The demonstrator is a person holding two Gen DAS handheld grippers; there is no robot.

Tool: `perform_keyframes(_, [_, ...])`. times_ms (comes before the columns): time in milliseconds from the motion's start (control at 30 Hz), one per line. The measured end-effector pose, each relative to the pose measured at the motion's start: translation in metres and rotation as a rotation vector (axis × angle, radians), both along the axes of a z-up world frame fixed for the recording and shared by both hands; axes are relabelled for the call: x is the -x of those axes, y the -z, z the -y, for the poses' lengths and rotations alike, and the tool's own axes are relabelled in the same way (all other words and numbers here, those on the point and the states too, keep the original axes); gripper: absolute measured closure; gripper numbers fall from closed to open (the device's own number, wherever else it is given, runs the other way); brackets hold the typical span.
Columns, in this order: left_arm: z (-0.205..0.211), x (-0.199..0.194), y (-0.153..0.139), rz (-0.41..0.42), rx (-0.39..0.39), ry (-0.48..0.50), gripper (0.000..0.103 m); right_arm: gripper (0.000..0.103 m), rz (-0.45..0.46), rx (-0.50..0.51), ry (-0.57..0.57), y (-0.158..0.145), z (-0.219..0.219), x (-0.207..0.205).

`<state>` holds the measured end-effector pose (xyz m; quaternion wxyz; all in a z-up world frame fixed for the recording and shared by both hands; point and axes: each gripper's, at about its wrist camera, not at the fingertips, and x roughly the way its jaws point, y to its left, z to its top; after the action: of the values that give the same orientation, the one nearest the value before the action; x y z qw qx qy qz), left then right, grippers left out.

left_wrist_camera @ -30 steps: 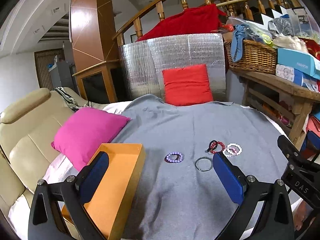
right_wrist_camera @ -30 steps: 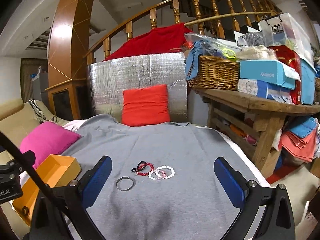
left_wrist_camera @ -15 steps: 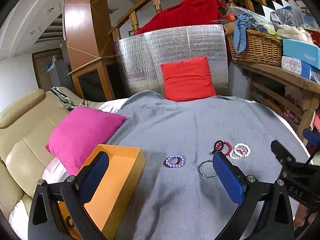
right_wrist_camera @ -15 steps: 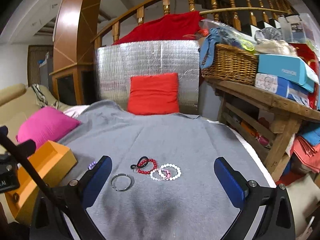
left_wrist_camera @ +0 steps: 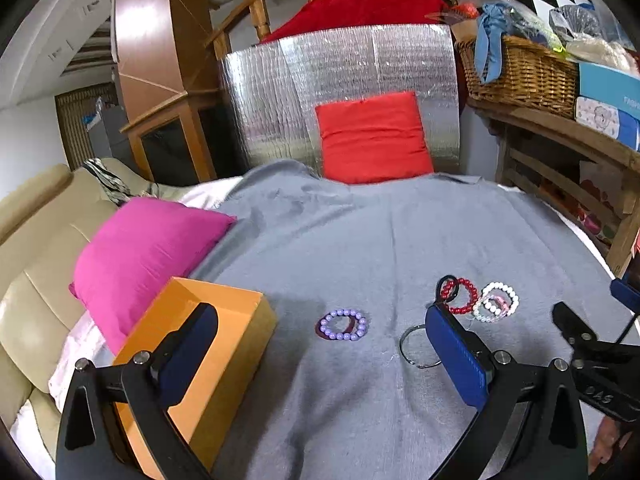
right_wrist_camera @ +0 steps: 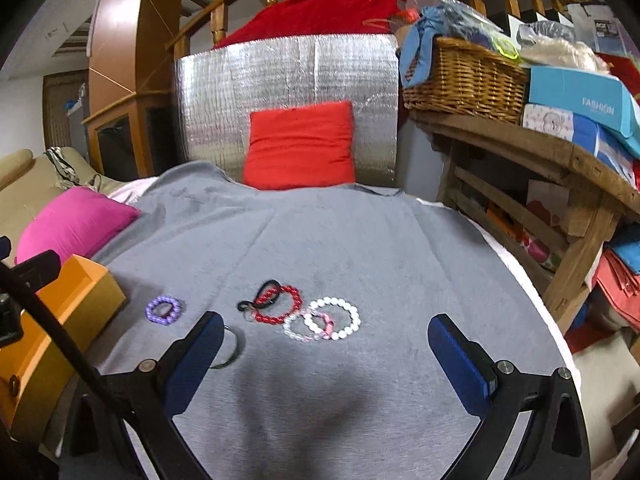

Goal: Organize jewelry
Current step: 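Move both tools over the bracelets on the grey cloth, then grasp the white pearl bracelet with the right tool while the left tool approaches the silver bangle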

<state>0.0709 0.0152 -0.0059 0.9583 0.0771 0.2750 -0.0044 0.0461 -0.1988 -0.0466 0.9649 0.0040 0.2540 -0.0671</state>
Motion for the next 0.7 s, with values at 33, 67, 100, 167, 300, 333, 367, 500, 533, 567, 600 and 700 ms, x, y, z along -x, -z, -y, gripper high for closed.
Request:
perform_keyframes(33, [-0.001, -0.009, 0.008, -0.030, 0.009, 0.006, 0.000, 0.000, -0.011, 0.001, 0.004, 0.003, 0.003, -0.002])
perform_keyframes(67, [-0.002, -0.017, 0.016, -0.063, 0.022, 0.015, 0.000, 0.000, -0.029, 0.002, 0.007, 0.007, 0.007, -0.005])
perform_keyframes(100, [-0.006, -0.028, 0.029, -0.102, 0.049, 0.031, 0.000, 0.000, -0.041, 0.001, 0.009, 0.009, 0.010, -0.007])
perform_keyframes(167, [-0.011, -0.041, 0.051, -0.148, 0.072, 0.042, 0.000, 0.000, -0.090, -0.011, 0.009, 0.019, 0.020, -0.014])
perform_keyframes(300, [-0.020, -0.062, 0.090, -0.254, 0.133, 0.074, 0.000, 0.000, -0.189, -0.029, -0.025, 0.040, 0.032, -0.030])
perform_keyframes(333, [-0.023, -0.070, 0.099, -0.313, 0.154, 0.071, 0.000, 0.002, -0.209, -0.037, -0.031, 0.045, 0.034, -0.034])
perform_keyframes(367, [-0.025, -0.075, 0.103, -0.340, 0.170, 0.068, 0.000, 0.004, -0.233, -0.054, -0.040, 0.050, 0.037, -0.040])
perform_keyframes(500, [-0.020, -0.080, 0.108, -0.357, 0.197, 0.100, 0.004, 0.020, -0.280, -0.148, -0.081, 0.061, 0.043, -0.060])
perform_keyframes(533, [-0.017, -0.081, 0.109, -0.365, 0.197, 0.118, 0.012, 0.023, -0.292, -0.189, -0.097, 0.063, 0.045, -0.067])
perform_keyframes(567, [-0.013, -0.083, 0.110, -0.379, 0.198, 0.141, 0.021, 0.026, -0.301, -0.216, -0.104, 0.065, 0.045, -0.073])
perform_keyframes(600, [-0.006, -0.083, 0.113, -0.398, 0.201, 0.172, 0.024, 0.028, -0.306, -0.233, -0.106, 0.067, 0.046, -0.077])
perform_keyframes(700, [0.010, -0.086, 0.117, -0.434, 0.204, 0.233, 0.031, 0.033, -0.317, -0.306, -0.098, 0.069, 0.056, -0.089])
